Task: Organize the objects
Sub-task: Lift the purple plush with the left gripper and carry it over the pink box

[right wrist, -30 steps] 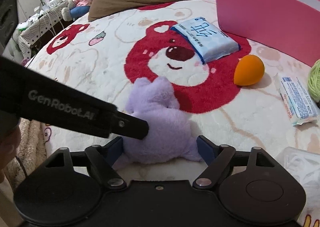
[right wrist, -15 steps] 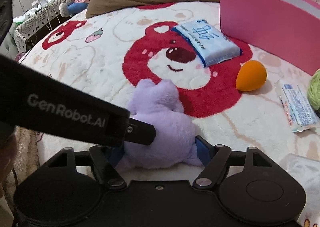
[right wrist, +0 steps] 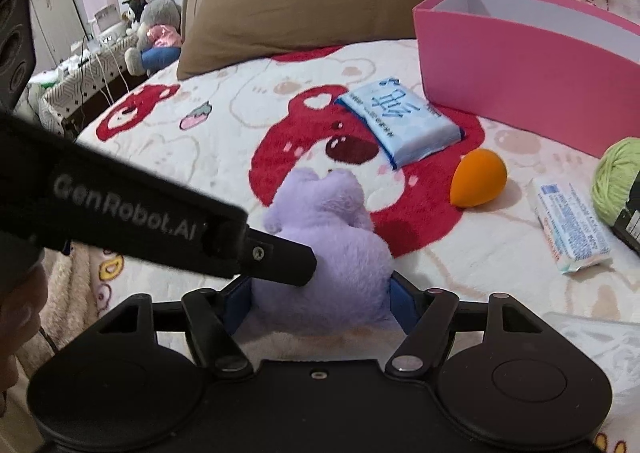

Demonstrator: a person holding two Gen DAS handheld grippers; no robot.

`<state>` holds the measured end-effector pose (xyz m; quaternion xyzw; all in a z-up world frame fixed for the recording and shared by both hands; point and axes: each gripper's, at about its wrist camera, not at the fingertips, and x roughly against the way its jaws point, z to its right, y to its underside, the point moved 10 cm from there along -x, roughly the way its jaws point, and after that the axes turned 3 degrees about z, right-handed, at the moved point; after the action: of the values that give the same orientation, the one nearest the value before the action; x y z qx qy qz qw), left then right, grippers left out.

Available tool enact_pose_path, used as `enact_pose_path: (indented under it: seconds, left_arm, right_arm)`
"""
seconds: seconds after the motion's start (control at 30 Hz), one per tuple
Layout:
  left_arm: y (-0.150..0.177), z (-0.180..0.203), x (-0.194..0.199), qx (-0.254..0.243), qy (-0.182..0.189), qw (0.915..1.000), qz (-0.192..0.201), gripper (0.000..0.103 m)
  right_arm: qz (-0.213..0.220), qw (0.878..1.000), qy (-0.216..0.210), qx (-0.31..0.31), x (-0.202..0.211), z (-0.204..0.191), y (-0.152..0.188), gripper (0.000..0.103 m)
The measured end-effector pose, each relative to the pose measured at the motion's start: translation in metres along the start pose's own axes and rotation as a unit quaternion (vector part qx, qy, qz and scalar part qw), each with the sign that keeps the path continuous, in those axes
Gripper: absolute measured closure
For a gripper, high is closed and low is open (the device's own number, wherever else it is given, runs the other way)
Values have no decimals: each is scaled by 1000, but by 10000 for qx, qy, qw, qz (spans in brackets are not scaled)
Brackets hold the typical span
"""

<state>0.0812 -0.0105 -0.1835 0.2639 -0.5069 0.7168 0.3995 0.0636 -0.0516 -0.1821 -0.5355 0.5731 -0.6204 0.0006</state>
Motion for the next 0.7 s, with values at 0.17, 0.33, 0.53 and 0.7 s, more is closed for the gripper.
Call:
enact_pose_path:
  seconds: [0.17,0.33,0.53,0.7]
  left_arm:
    - [-14,16,12,-99,92,9999,32,72]
    - [-25,38,26,-308,229,9993,46,72]
    - [-35,65,38,-697,266,9972,92,72]
    - [-43,86,46,-974,315,9947,119,72]
  right_arm:
    - [-50,10000,-9,64,13,6,-18,28]
    - [27,10000,29,-26,33,13,-33,28]
    - [167,9997,104,-129,56,22,-46,28]
    - [166,9997,174,38,72,30,-57,28]
